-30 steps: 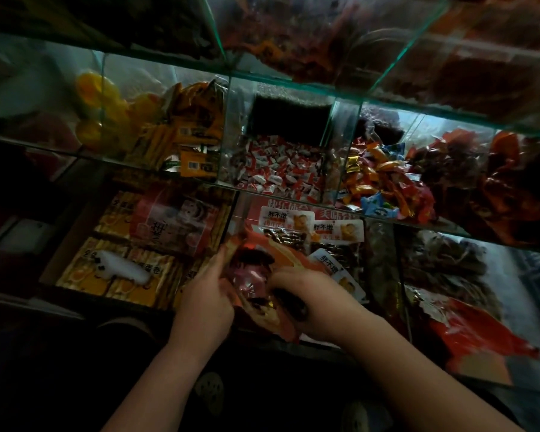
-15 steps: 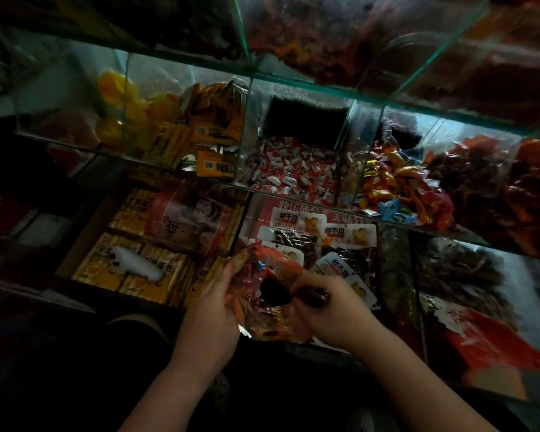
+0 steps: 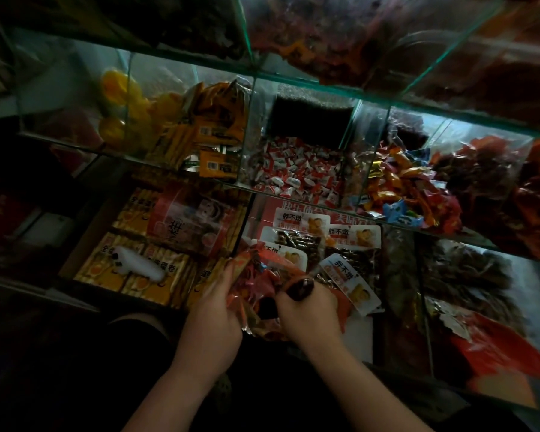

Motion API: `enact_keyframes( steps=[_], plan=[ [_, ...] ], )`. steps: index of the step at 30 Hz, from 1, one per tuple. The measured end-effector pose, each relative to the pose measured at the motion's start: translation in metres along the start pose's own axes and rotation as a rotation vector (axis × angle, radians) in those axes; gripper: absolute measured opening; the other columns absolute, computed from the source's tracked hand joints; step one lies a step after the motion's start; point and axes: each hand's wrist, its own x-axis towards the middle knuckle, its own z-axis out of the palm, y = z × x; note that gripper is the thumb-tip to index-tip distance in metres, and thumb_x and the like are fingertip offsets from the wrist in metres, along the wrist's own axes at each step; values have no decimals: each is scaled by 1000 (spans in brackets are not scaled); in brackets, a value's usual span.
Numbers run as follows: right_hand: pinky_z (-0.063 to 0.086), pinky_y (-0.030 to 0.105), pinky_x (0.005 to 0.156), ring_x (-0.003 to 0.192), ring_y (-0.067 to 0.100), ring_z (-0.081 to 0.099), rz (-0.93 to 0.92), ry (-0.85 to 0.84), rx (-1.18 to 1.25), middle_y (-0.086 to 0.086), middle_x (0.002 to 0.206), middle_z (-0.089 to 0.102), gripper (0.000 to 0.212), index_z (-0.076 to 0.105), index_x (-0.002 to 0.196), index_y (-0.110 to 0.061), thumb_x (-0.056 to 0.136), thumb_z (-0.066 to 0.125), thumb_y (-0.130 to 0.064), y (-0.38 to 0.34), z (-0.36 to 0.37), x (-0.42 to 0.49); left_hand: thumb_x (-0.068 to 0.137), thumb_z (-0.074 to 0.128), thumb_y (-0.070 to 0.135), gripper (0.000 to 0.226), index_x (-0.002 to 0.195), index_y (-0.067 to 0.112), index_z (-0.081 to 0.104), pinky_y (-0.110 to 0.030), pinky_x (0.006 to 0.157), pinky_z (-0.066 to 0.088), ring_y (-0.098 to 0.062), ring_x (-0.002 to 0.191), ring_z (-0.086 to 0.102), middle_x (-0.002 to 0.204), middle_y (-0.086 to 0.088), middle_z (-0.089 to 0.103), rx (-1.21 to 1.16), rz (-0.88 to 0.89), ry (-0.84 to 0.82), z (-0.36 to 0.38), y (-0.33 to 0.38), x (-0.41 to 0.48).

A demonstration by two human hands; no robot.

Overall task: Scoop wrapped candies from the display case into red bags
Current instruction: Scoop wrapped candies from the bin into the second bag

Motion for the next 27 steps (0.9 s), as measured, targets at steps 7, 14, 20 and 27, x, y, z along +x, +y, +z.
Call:
enact_keyframes(
  steps=[7, 14, 20, 27],
  plan=[
    [45, 13, 57, 56, -3, 61, 212, 242, 485, -11, 59, 68, 27, 69, 62, -18, 86, 65, -6, 6, 15, -8, 102, 47, 9, 66, 159, 37, 29, -36, 114, 44, -5, 138, 46, 152, 15, 48, -17, -30, 4, -3, 3, -1],
    [51, 11, 55, 71, 1, 74, 312, 220, 711, -8, 75, 79, 19, 82, 74, -24, 85, 75, -9, 2, 9, -6, 103, 48, 12, 64, 159, 37, 31, -13, 98, 41, 1, 128, 49, 146, 17, 52, -32, -61, -7, -3, 11, 4],
    [58, 21, 54, 71, 12, 78, 419, 227, 900, 3, 78, 80, 25, 83, 72, -23, 88, 74, -6, 18, -26, -19, 97, 48, 7, 68, 157, 37, 34, -41, 113, 45, -9, 136, 49, 147, 13, 53, -75, -52, -58, -6, 19, 18],
    [64, 38, 66, 88, 45, 77, 379, 200, 1176, 27, 92, 76, 37, 76, 66, -8, 95, 58, 6, 34, -80, -42, 97, 54, 13, 64, 154, 36, 36, -45, 116, 41, -14, 140, 42, 150, 12, 44, -64, -37, -21, -1, 29, 23]
  ],
)
